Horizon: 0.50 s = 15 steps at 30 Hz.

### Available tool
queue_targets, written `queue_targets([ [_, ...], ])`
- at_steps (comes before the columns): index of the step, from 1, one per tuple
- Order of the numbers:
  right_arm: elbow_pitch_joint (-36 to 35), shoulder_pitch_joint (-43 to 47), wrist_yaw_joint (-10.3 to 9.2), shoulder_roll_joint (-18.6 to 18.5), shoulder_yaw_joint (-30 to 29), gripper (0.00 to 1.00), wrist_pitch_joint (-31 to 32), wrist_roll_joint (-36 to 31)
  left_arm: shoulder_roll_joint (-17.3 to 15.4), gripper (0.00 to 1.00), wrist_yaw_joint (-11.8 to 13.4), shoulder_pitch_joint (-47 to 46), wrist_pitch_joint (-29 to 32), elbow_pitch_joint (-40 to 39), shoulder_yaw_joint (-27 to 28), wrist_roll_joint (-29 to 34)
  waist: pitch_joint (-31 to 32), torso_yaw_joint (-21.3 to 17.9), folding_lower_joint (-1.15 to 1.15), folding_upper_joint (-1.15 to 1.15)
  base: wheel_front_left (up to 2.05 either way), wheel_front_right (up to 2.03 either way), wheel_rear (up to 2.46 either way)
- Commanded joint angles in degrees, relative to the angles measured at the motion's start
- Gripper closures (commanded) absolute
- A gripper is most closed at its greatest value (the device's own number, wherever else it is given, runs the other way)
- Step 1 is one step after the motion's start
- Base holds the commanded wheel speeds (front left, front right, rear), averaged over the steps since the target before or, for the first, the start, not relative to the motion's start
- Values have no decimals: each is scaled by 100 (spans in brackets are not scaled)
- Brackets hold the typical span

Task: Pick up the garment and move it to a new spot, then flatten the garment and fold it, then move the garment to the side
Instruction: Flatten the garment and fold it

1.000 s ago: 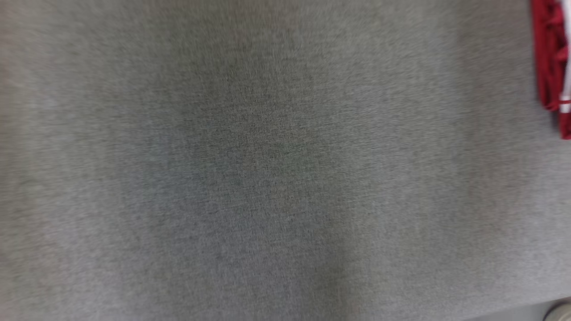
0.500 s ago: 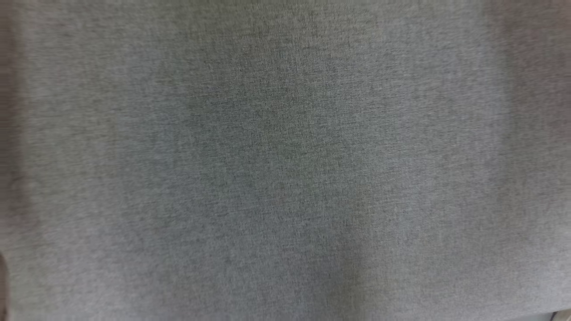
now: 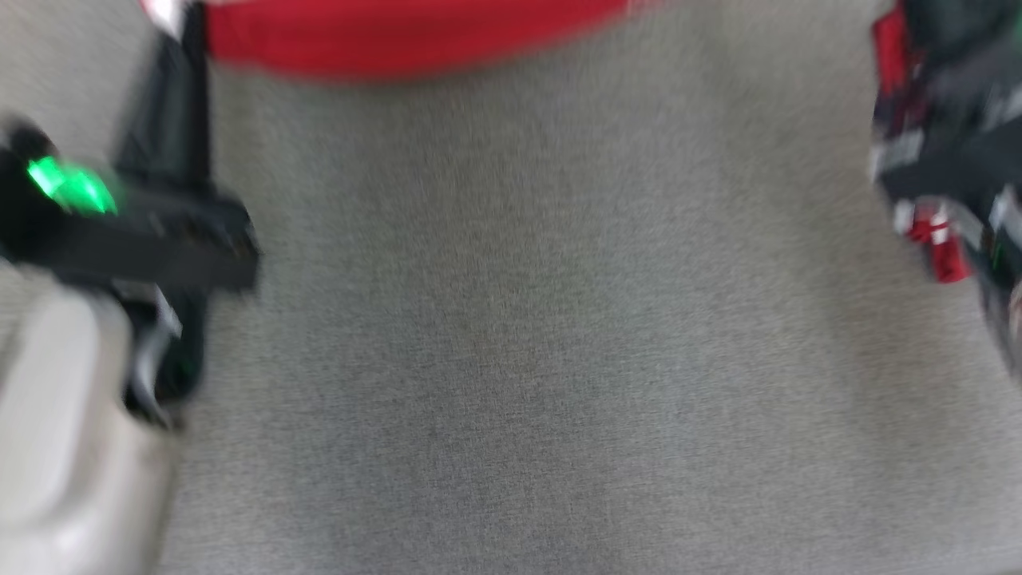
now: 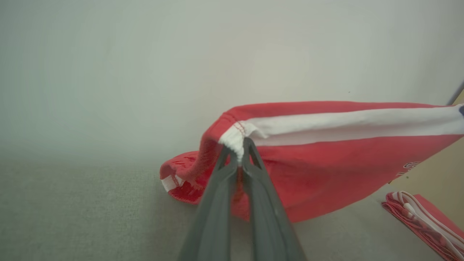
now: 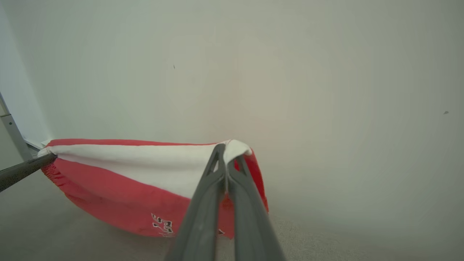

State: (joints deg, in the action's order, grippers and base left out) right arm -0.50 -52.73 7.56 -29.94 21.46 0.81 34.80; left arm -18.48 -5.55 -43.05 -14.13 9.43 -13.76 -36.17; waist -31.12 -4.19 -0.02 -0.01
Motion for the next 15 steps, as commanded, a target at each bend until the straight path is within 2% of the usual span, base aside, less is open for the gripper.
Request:
queue_targets([
  [1,-198,562,-16,-69,-137,100,337,-63,16,100,33,421,24,-89,-47,-87,1041,67,2,1,0,0,0],
  [4,-575,1633,-16,82,-572,100,962,-125,60,100,121,1112,45,-236,-124,-142,1376,32,2,1,0,0,0],
  [5,-575,1633,-16,82,-572,100,962,-125,60,100,121,1112,45,-236,-124,-142,1376,32,2,1,0,0,0],
  [11,-1209,3545,-16,492,-1287,100,1921,-373,54,100,376,2309,77,-371,-196,-220,1844,-10,2,1,0,0,0],
  [15,-1388,4421,-17,672,-1458,100,2552,-569,51,100,576,2972,101,-422,-267,-198,2050,-2,2,1,0,0,0],
])
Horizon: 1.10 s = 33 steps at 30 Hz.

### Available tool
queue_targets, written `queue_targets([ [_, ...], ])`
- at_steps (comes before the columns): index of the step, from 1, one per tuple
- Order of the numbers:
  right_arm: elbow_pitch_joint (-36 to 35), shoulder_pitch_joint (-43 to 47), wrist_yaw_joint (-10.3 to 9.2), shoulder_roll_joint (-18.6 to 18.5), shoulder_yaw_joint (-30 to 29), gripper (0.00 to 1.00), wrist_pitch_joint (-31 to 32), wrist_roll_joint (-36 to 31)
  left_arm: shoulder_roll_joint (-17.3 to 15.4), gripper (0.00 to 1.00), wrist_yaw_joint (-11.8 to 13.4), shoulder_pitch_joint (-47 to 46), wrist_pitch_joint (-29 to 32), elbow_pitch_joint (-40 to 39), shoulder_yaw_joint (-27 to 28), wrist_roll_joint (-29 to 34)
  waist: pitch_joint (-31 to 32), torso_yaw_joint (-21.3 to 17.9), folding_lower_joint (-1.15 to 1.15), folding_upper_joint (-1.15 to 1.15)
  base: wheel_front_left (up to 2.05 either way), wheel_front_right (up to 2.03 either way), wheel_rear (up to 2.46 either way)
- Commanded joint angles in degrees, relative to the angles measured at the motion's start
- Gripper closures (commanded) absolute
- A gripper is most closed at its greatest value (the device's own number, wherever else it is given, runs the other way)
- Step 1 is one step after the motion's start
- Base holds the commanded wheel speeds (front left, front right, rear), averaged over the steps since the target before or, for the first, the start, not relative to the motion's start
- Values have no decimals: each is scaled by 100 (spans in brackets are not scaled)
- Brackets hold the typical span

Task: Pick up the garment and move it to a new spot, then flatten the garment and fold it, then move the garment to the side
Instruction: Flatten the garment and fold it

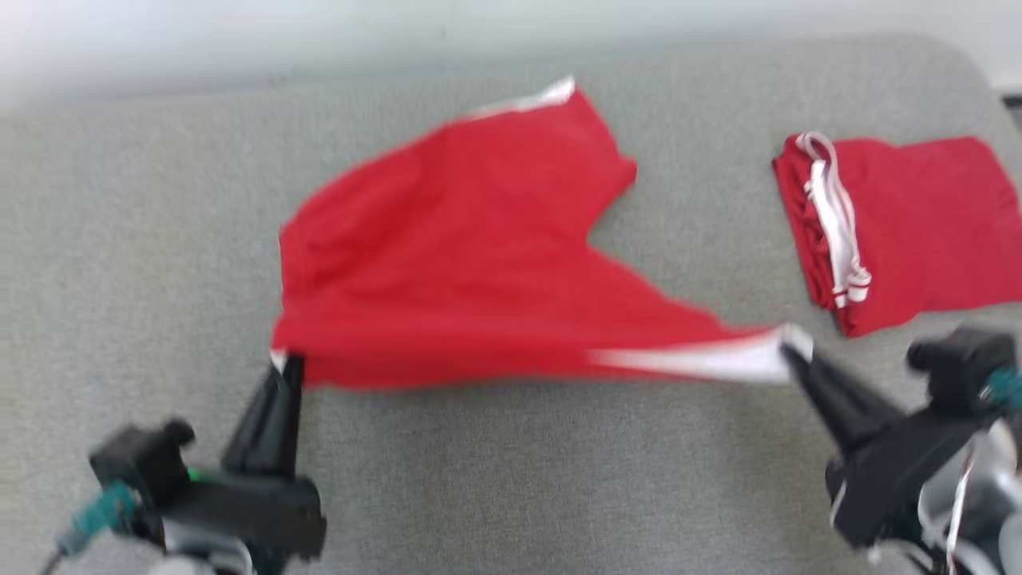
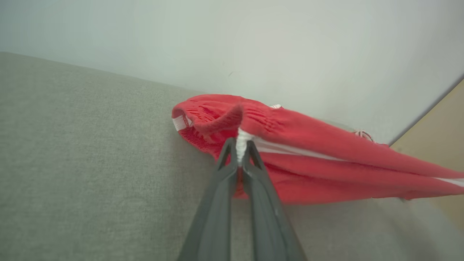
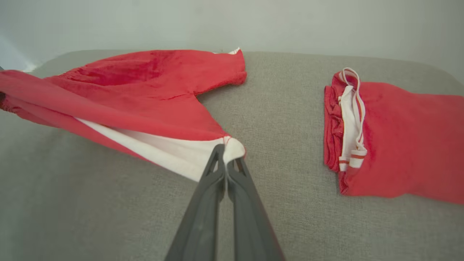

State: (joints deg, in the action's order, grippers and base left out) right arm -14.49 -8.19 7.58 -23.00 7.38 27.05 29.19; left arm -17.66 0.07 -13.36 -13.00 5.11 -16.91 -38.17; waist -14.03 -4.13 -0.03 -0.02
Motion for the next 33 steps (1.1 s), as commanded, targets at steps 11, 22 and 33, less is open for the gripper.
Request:
queue_targets([
  [11,-86,1280,-18,105,-182,100,1655,-305,-242,100,257,1074,496,-45,-481,243,612,84,3,2,0,0,0],
  [22,-195,2119,-18,76,-453,100,3057,37,-687,100,394,1999,1639,-462,-867,46,702,127,3,2,0,0,0],
  [33,-687,1510,-17,-81,-459,100,2577,-17,-562,100,203,1914,1562,-1262,-826,-282,643,266,3,2,0,0,0],
])
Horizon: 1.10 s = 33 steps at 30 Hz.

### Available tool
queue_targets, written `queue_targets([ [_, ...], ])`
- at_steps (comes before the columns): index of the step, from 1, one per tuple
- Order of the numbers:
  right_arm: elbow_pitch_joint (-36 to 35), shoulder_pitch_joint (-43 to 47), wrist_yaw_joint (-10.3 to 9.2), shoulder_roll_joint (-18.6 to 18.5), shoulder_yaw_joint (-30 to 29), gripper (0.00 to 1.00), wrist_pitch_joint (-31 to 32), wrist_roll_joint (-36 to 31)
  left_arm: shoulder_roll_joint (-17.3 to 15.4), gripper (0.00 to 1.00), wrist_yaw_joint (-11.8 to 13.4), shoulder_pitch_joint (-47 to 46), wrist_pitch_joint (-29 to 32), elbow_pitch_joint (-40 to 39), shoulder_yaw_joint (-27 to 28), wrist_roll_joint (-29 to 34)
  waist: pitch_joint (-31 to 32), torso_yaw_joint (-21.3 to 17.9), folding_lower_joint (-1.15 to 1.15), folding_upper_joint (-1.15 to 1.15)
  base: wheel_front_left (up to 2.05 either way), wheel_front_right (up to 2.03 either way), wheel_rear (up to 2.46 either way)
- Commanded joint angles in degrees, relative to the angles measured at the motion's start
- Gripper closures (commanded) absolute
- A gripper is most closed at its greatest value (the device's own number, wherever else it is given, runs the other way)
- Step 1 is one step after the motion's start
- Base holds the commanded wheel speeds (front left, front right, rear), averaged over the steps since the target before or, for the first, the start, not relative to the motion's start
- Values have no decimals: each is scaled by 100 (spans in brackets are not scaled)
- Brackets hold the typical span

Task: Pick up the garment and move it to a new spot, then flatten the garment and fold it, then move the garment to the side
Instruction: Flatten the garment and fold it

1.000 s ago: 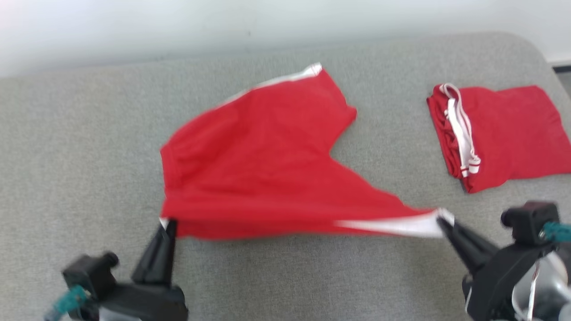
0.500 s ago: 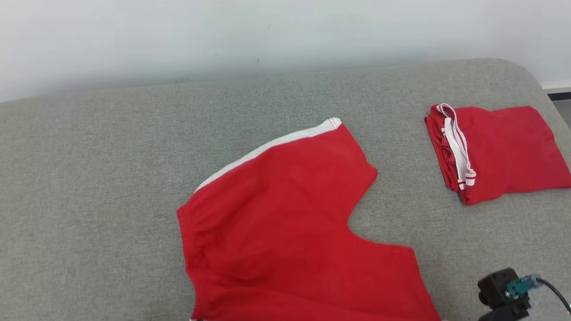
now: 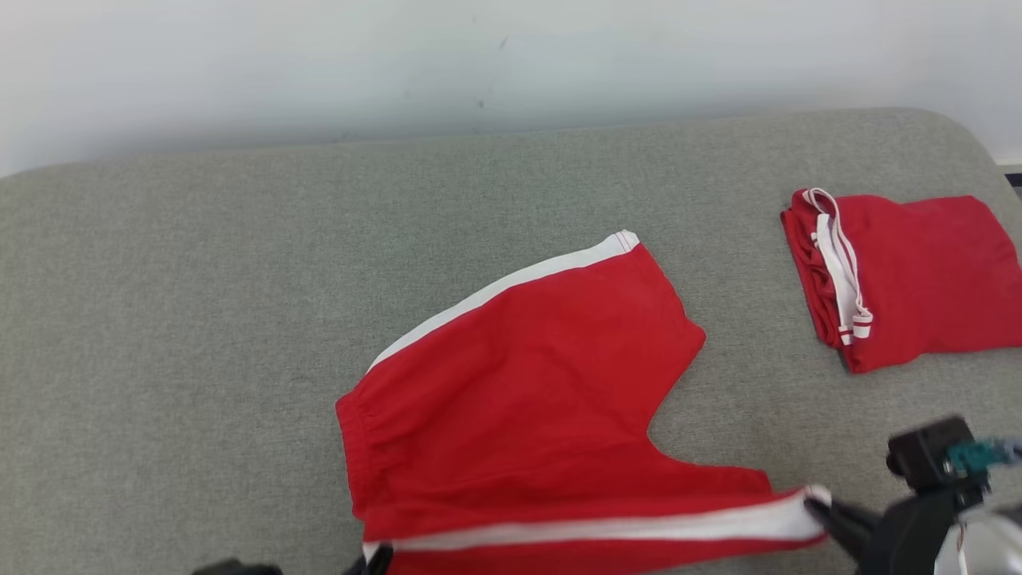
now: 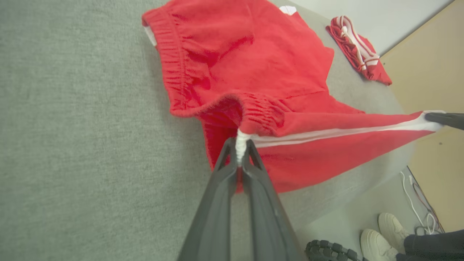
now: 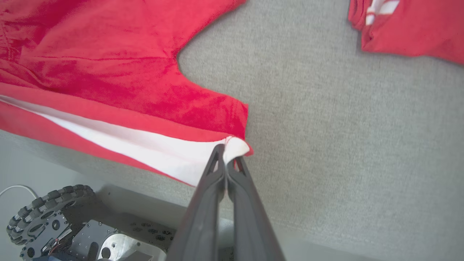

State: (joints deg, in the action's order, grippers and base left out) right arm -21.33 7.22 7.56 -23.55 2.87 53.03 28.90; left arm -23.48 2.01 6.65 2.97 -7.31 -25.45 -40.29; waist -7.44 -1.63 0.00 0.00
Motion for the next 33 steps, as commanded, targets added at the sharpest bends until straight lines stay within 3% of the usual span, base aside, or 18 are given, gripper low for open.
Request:
queue_targets([
  [1,42,-225,-16,-105,68,100,-127,18,54,100,-5,-146,-43,-98,66,-114,-32,33,0,0,0,0,0],
  [7,688,-1566,-16,-595,584,100,-754,47,320,100,-46,-817,81,-192,137,-310,-240,235,0,0,0,0,0],
  [14,1903,-3038,-16,-890,1250,100,-1358,267,825,100,33,-1770,16,527,221,-425,-506,563,0,0,0,0,0],
  [27,3684,-4827,-16,-926,2159,100,-2520,310,1468,100,167,-2998,-408,1898,134,-119,-1035,1059,0,0,0,0,0],
  [33,4378,-5323,-16,-789,2381,100,-2887,254,1600,100,66,-3255,-511,2200,30,-59,-1192,1210,0,0,0,0,0],
])
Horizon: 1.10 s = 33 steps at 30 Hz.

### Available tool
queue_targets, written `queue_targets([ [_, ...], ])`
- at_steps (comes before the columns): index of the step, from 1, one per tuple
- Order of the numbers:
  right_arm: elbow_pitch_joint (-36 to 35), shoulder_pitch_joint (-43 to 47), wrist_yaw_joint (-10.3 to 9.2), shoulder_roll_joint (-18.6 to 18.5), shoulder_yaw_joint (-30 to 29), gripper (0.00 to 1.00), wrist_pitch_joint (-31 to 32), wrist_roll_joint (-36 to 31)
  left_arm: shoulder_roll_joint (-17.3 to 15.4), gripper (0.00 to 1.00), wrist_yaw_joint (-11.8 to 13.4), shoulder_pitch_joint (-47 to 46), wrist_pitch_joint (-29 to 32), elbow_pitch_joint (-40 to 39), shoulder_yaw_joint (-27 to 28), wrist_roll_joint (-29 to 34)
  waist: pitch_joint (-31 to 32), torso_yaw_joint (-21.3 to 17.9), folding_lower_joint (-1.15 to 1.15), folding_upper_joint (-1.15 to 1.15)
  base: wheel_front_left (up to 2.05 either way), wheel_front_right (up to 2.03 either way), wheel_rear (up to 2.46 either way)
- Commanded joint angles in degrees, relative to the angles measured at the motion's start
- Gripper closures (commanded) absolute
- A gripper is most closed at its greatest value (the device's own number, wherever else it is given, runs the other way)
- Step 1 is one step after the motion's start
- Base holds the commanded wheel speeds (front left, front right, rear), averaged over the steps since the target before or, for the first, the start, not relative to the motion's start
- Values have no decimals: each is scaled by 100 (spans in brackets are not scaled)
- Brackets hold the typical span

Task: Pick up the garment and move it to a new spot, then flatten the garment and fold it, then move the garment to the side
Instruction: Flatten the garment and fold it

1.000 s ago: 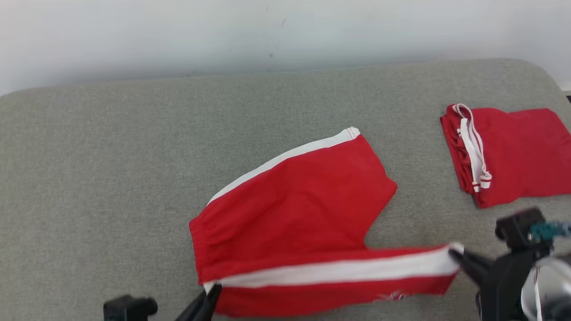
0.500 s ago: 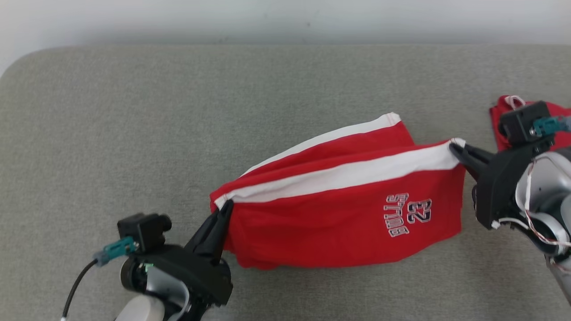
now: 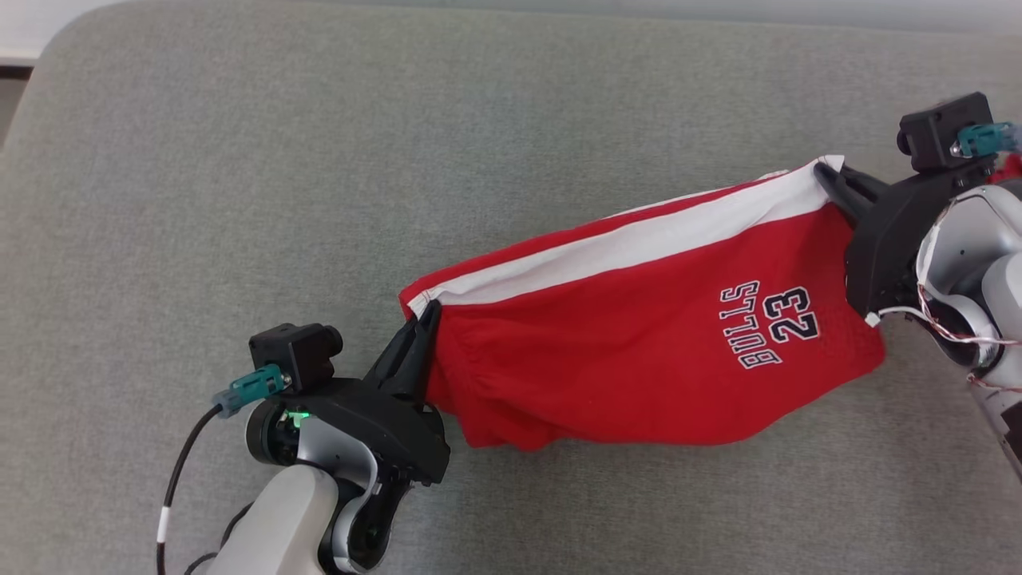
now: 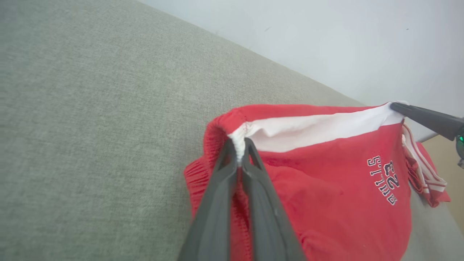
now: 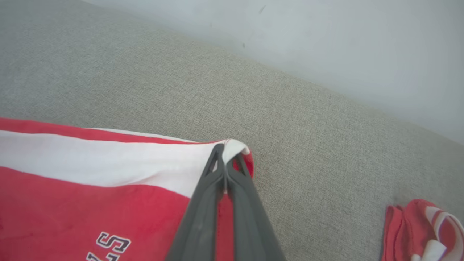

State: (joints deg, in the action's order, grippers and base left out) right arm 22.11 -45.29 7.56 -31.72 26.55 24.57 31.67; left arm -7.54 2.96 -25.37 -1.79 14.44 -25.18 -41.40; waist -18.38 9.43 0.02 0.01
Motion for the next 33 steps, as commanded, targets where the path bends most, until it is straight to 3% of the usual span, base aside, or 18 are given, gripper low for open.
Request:
queue_targets([
  [1,143,-127,-16,42,42,100,-90,-33,33,100,-45,-86,-47,66,-11,51,-113,124,-2,-1,0,0,0],
  [6,652,-400,-16,181,214,100,-347,-53,92,100,-94,-199,-145,232,-33,5,-137,183,-2,-1,0,0,0],
  [8,857,-468,-16,250,283,100,-429,-70,104,89,-114,-232,-186,292,-38,3,-134,188,-2,-1,0,0,0],
  [9,857,-468,-16,250,283,100,-429,-70,104,89,-114,-232,-186,292,-38,3,-134,188,-2,-1,0,0,0],
  [10,948,-505,-16,284,321,100,-472,-84,112,65,-109,-253,-215,320,-33,13,-129,189,-2,-1,0,0,0],
  [11,1038,-545,-16,326,350,57,-524,-95,117,0,-121,-272,-238,351,-45,32,-121,189,-2,-1,0,0,0],
  [12,1111,-599,-16,360,376,0,-610,-118,118,0,-146,-285,-240,386,-65,41,-114,187,-2,-1,0,0,0],
  [20,1527,-591,-16,624,486,0,-1191,140,18,0,-44,-244,-952,593,132,224,171,72,-2,-1,0,0,0],
  [24,1547,-456,-16,503,583,0,-1257,226,-143,0,12,-8,-1238,556,302,440,408,-51,-2,-1,0,0,0],
  [28,1560,-173,-16,506,445,0,-1222,490,-277,0,66,368,-1337,235,632,812,609,-133,-2,-1,0,0,0],
  [33,1536,268,-16,439,185,0,-1121,810,-209,0,25,1029,-1341,-533,1283,1615,746,-149,-2,-1,0,0,0],
])
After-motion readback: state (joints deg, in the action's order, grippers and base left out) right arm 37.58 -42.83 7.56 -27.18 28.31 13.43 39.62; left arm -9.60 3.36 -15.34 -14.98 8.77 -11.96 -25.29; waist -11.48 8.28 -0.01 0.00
